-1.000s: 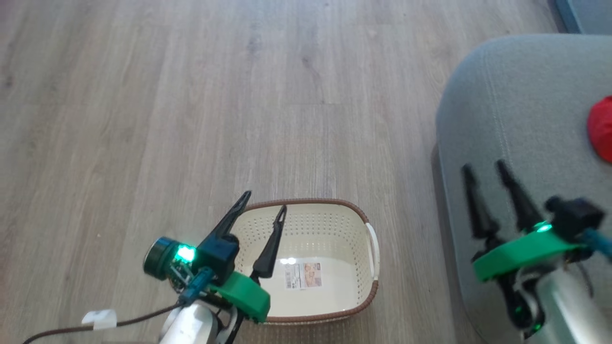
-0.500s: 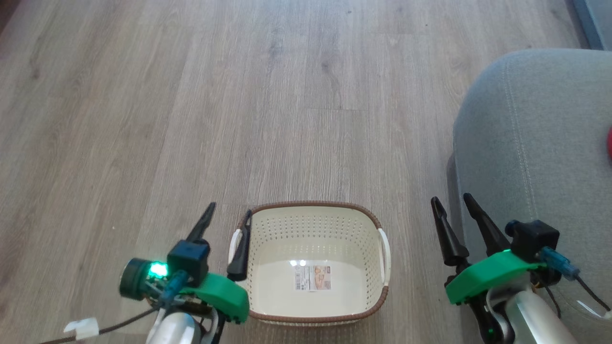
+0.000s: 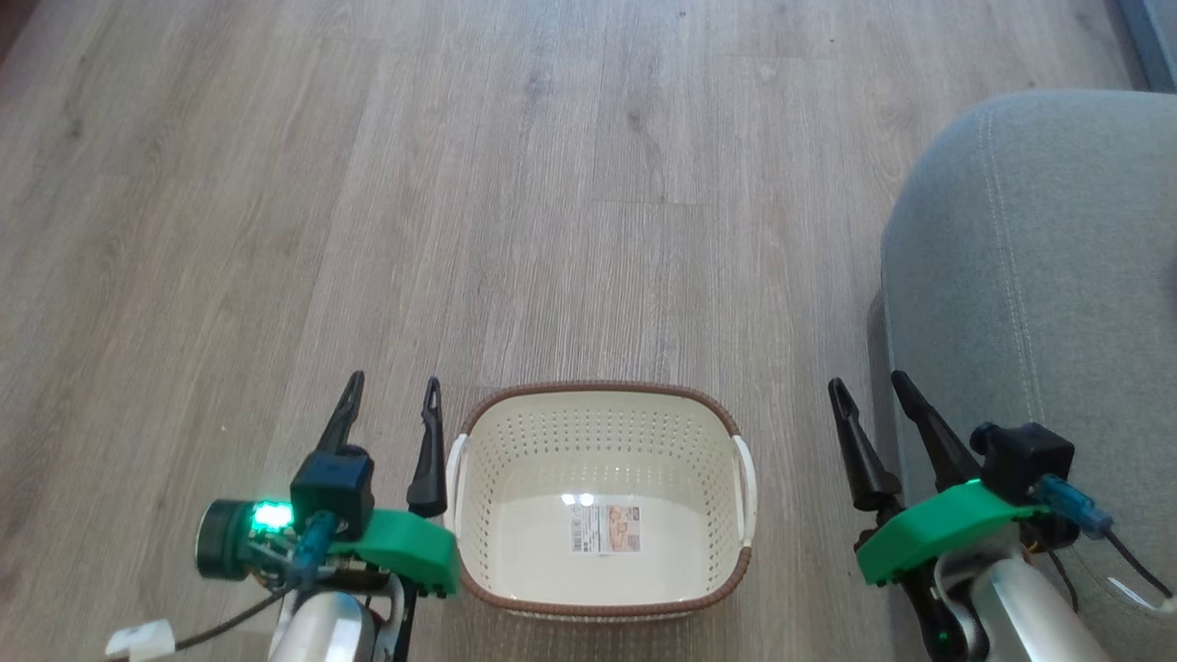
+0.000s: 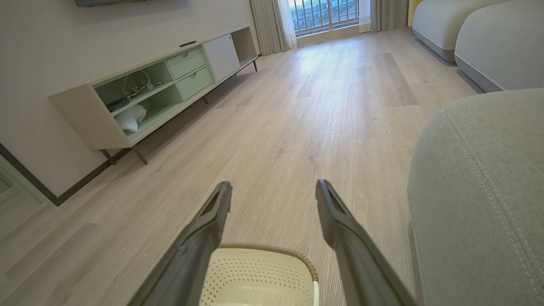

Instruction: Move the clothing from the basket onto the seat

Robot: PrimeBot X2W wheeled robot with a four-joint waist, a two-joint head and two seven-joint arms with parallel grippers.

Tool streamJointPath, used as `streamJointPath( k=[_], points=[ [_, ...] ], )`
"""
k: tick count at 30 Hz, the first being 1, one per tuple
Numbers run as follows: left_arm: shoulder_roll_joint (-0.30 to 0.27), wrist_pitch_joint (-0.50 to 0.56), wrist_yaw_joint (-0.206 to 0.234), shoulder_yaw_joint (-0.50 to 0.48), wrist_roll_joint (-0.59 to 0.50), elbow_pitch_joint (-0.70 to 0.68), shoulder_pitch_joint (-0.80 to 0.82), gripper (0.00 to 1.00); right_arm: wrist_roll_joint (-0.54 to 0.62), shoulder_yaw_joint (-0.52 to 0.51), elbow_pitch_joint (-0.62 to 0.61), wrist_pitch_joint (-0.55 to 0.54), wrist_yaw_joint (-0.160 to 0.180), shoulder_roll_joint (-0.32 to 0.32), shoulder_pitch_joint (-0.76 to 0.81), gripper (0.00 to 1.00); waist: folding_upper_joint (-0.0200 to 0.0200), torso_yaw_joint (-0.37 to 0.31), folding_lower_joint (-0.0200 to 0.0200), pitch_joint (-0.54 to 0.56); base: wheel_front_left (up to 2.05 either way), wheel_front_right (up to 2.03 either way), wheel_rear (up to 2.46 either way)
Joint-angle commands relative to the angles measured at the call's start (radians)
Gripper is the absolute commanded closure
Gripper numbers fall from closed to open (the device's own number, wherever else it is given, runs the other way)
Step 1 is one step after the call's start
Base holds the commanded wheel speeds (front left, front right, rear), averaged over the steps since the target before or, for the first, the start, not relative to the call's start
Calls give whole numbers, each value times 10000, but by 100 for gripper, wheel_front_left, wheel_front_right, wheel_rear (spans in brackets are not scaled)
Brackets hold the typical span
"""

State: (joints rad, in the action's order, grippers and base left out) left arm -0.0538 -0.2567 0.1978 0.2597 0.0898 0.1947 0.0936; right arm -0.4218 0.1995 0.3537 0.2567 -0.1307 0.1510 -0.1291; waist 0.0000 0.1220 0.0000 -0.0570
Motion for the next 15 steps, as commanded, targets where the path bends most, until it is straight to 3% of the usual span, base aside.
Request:
streamJointPath(
  k=[1,15],
  points=[
    [35,-51,83,-320,114,-329,255,0,92,144,-349,51,0,-48,-231,0,0,-9,0,-13,0,0,0],
    [35,-51,-808,-590,1249,95,207,0,93,212,-297,51,0,-28,-238,0,0,-107,0,20,0,0,0]
  ],
)
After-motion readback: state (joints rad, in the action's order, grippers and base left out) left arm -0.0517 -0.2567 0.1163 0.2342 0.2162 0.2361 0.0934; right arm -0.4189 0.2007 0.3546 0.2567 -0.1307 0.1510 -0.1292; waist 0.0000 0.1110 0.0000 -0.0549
